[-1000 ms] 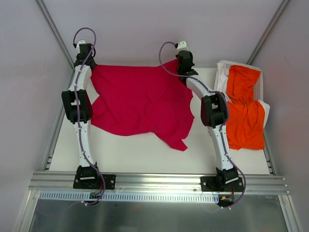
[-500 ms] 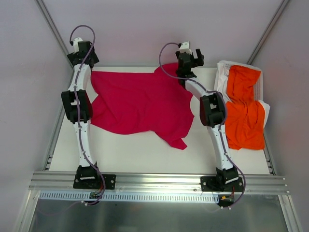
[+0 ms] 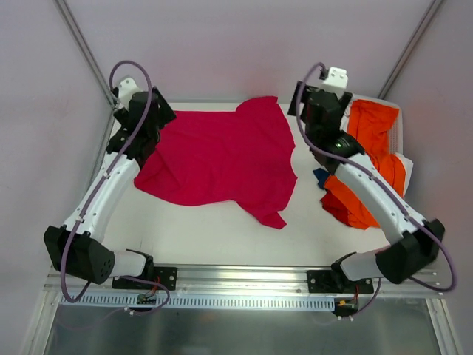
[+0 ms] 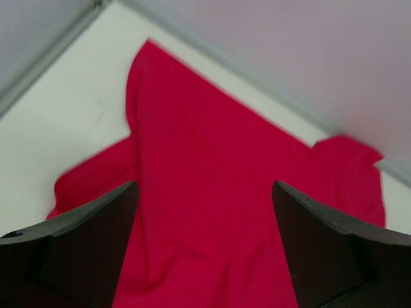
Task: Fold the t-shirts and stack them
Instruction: Flatten out the tshirt
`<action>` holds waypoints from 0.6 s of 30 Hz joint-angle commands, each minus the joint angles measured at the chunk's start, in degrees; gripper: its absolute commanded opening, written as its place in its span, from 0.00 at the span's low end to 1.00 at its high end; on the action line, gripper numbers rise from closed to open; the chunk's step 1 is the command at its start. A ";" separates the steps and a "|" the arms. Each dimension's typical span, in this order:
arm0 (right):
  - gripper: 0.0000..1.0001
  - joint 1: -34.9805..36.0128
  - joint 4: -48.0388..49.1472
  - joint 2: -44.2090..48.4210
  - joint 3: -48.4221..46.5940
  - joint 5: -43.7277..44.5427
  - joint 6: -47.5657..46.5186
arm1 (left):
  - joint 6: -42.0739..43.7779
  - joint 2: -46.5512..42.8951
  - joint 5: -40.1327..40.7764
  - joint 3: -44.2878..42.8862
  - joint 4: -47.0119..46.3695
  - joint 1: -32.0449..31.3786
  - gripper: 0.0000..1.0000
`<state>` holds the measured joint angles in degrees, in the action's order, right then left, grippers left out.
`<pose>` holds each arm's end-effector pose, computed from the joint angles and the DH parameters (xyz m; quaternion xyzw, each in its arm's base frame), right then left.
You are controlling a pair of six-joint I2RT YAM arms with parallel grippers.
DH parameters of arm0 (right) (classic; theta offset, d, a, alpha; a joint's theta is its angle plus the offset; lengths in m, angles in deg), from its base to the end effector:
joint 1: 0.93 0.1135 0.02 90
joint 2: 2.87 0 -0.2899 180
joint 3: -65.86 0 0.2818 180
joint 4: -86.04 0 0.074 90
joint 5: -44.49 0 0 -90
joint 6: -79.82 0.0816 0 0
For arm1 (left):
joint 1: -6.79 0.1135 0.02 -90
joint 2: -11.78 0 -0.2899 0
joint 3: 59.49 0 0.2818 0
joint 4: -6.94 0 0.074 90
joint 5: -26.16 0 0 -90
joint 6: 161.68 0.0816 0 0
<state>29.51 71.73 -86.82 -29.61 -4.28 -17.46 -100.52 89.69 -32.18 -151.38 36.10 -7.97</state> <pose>0.3728 0.1567 0.4515 0.0107 0.7199 -0.1202 0.6836 0.3698 -0.0532 0.4275 -0.2581 0.7381 -0.0159 0.6231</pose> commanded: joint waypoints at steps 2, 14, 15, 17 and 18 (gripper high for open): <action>0.96 2.50 -22.48 4.92 13.29 -10.66 21.87 | -11.58 -1.09 -3.36 12.87 8.97 -1.75 0.83; 0.99 10.42 -26.10 25.31 42.21 -20.23 38.56 | -18.88 -10.76 -4.85 33.80 12.58 -2.64 0.83; 0.99 11.13 -26.54 25.93 42.74 -20.14 39.54 | -18.97 -10.85 -4.77 34.50 12.58 -2.64 0.83; 0.99 13.32 -26.90 26.11 43.80 -20.84 41.55 | -19.24 -10.76 -4.15 34.85 12.58 -2.64 0.84; 0.99 14.03 -26.72 25.85 44.15 -21.36 42.44 | -19.24 -10.85 -4.06 35.12 12.58 -2.64 0.84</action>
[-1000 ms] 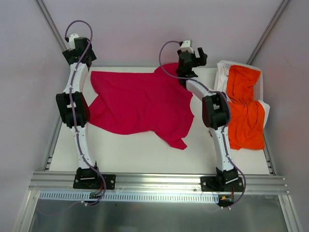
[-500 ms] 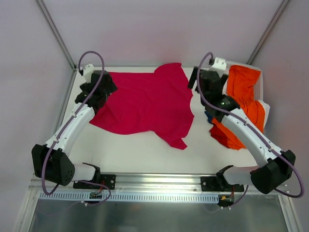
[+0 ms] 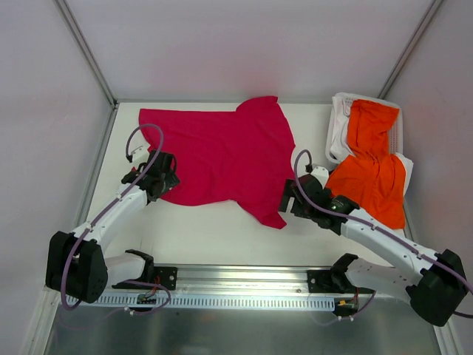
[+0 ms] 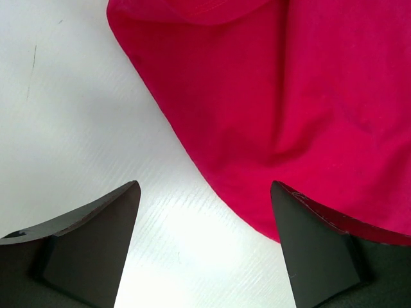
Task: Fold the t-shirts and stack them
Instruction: Flatten out the tshirt
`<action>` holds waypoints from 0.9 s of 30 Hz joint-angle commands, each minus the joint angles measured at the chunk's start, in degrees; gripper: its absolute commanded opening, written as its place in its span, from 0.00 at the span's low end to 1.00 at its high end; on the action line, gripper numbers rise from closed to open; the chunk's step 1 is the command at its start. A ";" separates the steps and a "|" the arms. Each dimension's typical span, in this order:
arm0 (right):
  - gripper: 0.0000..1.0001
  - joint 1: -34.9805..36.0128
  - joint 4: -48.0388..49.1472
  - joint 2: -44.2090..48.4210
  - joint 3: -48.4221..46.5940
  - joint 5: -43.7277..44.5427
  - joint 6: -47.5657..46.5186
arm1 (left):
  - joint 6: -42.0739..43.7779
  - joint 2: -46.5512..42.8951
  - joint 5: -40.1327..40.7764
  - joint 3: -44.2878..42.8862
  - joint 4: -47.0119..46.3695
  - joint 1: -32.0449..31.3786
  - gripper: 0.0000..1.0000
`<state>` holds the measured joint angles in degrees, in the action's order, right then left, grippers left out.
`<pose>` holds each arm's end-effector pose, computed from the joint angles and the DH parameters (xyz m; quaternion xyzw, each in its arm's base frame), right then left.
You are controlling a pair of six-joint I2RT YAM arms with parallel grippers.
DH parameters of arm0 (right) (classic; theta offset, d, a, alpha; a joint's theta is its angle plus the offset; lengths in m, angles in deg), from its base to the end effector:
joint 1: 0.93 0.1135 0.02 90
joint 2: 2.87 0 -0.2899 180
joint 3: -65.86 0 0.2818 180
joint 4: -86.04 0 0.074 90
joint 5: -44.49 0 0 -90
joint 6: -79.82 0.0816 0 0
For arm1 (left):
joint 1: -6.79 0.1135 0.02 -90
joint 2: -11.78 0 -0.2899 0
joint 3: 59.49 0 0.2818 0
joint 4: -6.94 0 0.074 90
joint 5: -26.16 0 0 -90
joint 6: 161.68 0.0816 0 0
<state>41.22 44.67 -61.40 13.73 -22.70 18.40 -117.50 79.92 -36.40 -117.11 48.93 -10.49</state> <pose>0.2058 0.1436 0.2189 -0.0373 0.9165 0.0540 0.3947 0.2768 -0.0467 0.2149 -0.3006 0.8728 0.0280 0.3836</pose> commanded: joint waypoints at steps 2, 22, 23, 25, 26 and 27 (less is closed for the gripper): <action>0.99 5.12 1.66 -0.45 1.16 -4.70 8.67 | -2.69 -0.82 0.77 1.20 -0.34 -0.12 0.84; 0.99 14.55 11.85 -15.84 3.53 -4.97 13.70 | -4.01 0.59 2.00 3.04 -0.51 -0.12 0.85; 1.00 14.02 11.77 -15.57 3.62 -4.88 13.09 | -4.10 0.59 2.09 3.13 -0.69 -0.12 0.85; 0.99 13.14 11.68 -15.04 3.45 -3.92 12.12 | -4.19 0.68 2.09 3.31 -0.86 -0.12 0.85; 1.00 12.78 11.50 -15.04 3.19 -3.65 11.16 | -4.19 0.68 2.09 3.48 -0.86 -0.04 0.85; 1.00 12.52 10.98 -15.22 2.92 -3.39 10.71 | -4.19 0.94 2.09 3.48 -0.95 -0.12 0.84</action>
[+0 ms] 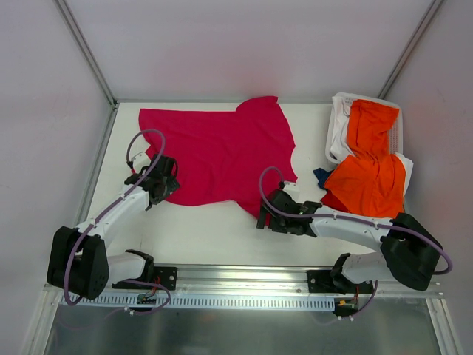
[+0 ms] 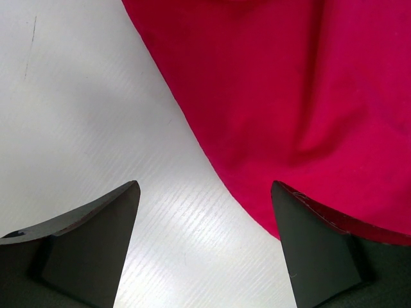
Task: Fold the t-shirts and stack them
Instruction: Flatten out the tshirt
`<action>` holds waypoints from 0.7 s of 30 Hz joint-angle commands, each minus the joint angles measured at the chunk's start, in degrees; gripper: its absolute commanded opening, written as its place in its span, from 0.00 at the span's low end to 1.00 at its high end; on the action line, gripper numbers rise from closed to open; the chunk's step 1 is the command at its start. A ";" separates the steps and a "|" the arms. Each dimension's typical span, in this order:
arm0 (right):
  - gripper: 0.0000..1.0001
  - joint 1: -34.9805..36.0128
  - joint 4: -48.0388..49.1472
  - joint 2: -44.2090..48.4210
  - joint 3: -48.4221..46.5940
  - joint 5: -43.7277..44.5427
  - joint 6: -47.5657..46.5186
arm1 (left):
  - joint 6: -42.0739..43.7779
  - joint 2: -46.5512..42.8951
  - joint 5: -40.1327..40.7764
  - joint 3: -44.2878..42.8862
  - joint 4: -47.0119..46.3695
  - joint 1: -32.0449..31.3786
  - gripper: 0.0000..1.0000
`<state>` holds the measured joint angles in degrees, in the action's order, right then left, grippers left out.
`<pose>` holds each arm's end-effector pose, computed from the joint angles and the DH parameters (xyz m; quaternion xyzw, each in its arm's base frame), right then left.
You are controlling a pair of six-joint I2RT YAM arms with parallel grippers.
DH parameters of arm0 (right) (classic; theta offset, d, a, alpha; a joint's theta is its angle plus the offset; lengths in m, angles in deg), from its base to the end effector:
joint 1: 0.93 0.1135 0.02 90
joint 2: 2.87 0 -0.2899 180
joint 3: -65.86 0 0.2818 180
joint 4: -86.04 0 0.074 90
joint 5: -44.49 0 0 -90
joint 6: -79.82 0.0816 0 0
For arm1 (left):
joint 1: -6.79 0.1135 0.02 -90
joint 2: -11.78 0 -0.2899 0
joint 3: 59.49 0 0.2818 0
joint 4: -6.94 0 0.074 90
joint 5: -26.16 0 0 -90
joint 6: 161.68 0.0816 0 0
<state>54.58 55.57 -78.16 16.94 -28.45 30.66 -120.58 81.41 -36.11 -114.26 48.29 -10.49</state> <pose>0.1794 0.2189 0.1415 -0.0790 0.9455 0.1155 0.2941 0.2718 -0.0448 0.1915 -0.3201 0.8748 0.0381 0.3616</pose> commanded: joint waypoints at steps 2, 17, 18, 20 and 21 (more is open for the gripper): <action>0.99 -1.63 0.16 1.02 -0.73 2.63 -2.25 | -1.10 -0.37 1.81 0.64 -0.41 -0.12 0.84; 0.51 -2.51 6.92 -8.11 -1.87 -3.43 -4.80 | -0.75 2.79 2.16 -0.32 -0.76 -0.12 0.84; 0.47 -2.51 7.01 -8.30 -1.96 -4.05 -4.98 | -0.75 3.06 2.16 -0.41 -0.76 -0.12 0.84; 0.36 -2.51 7.36 -8.47 -1.96 -4.49 -4.98 | -0.75 3.32 2.25 -0.67 -0.76 -0.12 0.84; 0.26 -2.51 7.54 -8.39 -1.88 -4.75 -5.07 | -0.75 3.41 2.33 -0.68 -0.76 -0.12 0.84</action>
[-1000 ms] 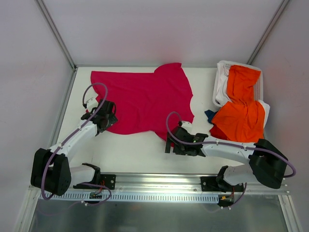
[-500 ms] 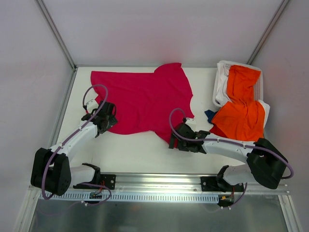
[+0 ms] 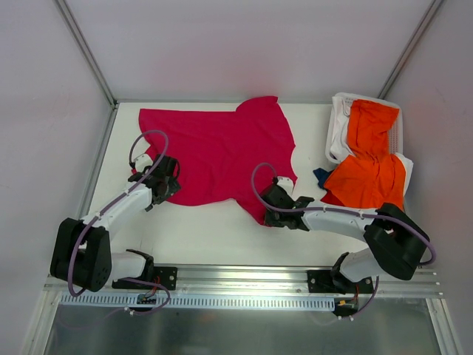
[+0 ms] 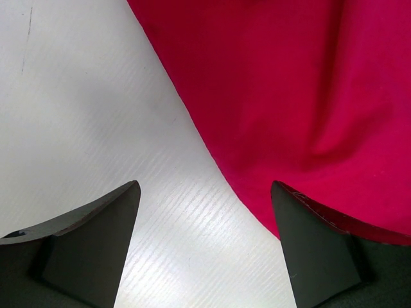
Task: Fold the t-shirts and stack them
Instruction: Flatten out the tshirt
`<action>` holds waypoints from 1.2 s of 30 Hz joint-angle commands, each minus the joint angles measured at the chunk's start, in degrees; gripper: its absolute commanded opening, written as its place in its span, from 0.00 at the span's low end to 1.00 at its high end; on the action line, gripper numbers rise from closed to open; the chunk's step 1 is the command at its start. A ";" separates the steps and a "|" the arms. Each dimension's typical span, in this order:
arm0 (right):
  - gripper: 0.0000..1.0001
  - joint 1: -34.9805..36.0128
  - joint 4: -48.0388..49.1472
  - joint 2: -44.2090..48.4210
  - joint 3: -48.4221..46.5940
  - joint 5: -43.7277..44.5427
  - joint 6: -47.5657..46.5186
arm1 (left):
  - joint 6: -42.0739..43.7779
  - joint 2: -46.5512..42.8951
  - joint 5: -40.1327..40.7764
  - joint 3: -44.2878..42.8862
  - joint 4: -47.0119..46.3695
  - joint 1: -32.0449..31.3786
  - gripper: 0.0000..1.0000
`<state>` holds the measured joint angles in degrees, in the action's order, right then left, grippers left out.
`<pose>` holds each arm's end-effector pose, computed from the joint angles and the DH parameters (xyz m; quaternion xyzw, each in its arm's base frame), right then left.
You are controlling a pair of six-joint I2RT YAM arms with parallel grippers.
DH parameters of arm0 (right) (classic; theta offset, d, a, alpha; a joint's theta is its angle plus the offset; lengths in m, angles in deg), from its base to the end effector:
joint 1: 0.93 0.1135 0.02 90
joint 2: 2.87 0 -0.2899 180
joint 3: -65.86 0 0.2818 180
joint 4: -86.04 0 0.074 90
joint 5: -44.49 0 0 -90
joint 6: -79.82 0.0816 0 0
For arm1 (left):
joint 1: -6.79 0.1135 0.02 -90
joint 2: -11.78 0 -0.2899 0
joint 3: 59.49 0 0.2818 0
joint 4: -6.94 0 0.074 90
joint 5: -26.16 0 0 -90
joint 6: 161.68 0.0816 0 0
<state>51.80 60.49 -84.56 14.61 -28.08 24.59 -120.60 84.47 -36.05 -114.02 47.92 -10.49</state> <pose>0.2048 0.2287 0.1317 -0.1038 0.9406 0.0952 0.3090 0.2753 -0.0458 0.1769 -0.3166 0.8829 0.0529 0.3428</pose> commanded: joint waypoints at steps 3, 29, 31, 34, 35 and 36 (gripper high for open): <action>0.09 0.27 2.10 -1.11 0.38 -5.21 0.66 | -0.73 0.00 2.71 -0.65 -0.39 -0.12 0.82; 0.00 -0.61 -21.72 20.25 -22.30 4.98 -9.62 | -9.87 -9.32 1.92 7.61 2.60 -0.12 0.71; 0.00 -1.31 -23.03 20.34 -22.82 5.77 -9.71 | -10.75 -8.88 1.04 7.43 2.60 -0.12 0.70; 0.01 -2.89 -24.53 21.39 -21.86 4.55 -8.93 | -10.84 -7.74 0.34 6.82 2.60 -0.12 0.70; 0.01 -3.16 -24.97 21.75 -20.21 4.02 -8.31 | -10.58 -7.13 0.42 6.56 2.60 -0.12 0.69; 0.01 -3.25 -25.59 22.18 -19.06 2.36 -7.61 | -9.97 -6.94 0.33 6.29 2.69 -0.12 0.69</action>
<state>49.35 38.33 -64.87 -5.02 -24.80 16.15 -129.57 76.42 -35.08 -106.81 49.54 -10.49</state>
